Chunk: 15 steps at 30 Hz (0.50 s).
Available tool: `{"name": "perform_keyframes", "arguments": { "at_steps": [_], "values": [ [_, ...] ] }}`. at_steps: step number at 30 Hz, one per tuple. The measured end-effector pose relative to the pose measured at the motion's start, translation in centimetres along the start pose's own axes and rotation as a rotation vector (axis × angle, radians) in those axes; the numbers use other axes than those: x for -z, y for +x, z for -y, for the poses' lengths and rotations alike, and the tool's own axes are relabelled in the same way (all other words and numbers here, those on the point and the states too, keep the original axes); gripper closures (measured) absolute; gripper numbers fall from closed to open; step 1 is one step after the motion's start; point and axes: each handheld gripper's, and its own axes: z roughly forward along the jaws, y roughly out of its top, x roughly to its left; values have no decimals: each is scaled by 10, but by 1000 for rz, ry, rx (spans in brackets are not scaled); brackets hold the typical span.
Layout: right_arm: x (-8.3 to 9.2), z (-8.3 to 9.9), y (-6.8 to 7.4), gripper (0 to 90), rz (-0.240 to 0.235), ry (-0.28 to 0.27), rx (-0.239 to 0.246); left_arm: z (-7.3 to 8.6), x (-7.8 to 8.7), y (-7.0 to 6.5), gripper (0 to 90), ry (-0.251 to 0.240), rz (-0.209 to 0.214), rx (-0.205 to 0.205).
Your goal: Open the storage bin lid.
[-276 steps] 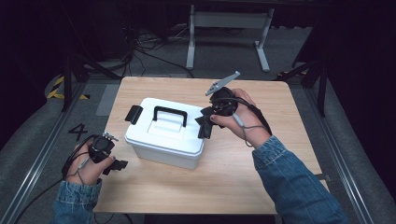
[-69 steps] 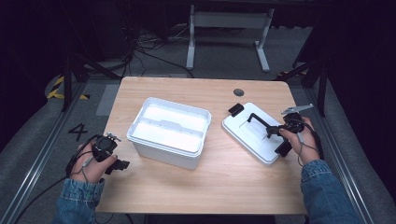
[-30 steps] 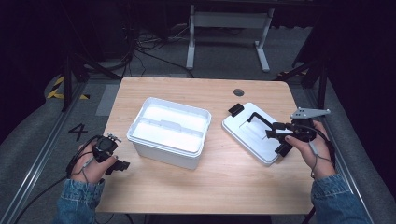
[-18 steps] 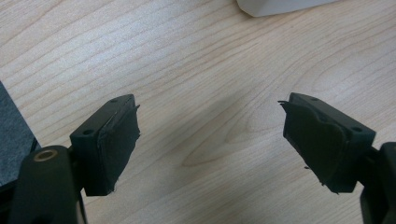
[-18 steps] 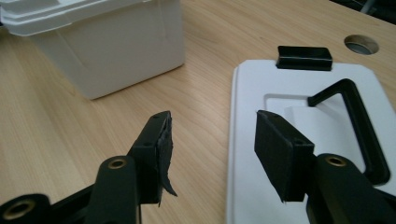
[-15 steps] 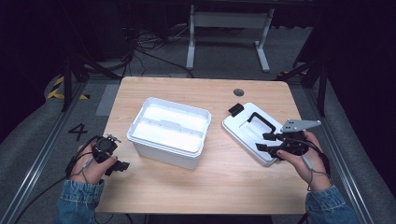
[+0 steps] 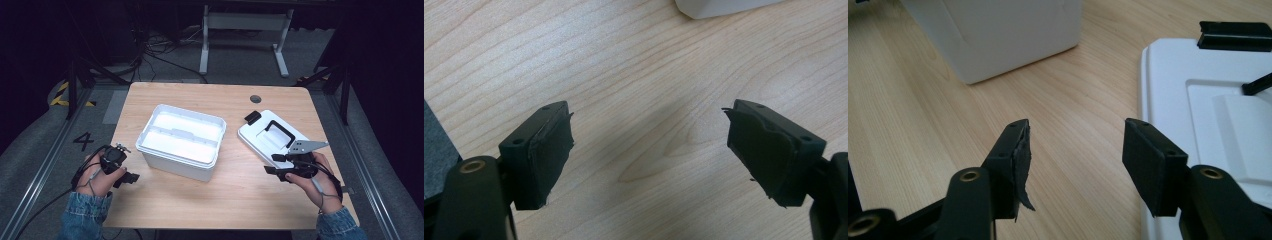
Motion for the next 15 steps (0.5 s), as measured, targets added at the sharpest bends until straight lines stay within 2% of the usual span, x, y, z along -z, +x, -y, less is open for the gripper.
{"name": "perform_keyframes", "arguments": {
  "at_steps": [4,9,15],
  "values": [
    [-6,4,1,453,-1,15,2,0,0,0,188,-1,3,0],
    [-23,13,6,448,-6,61,17,-1,-2,0,188,4,3,-8],
    [-36,19,13,443,-13,77,44,-2,-3,-1,188,7,2,-5]
  ]
}}
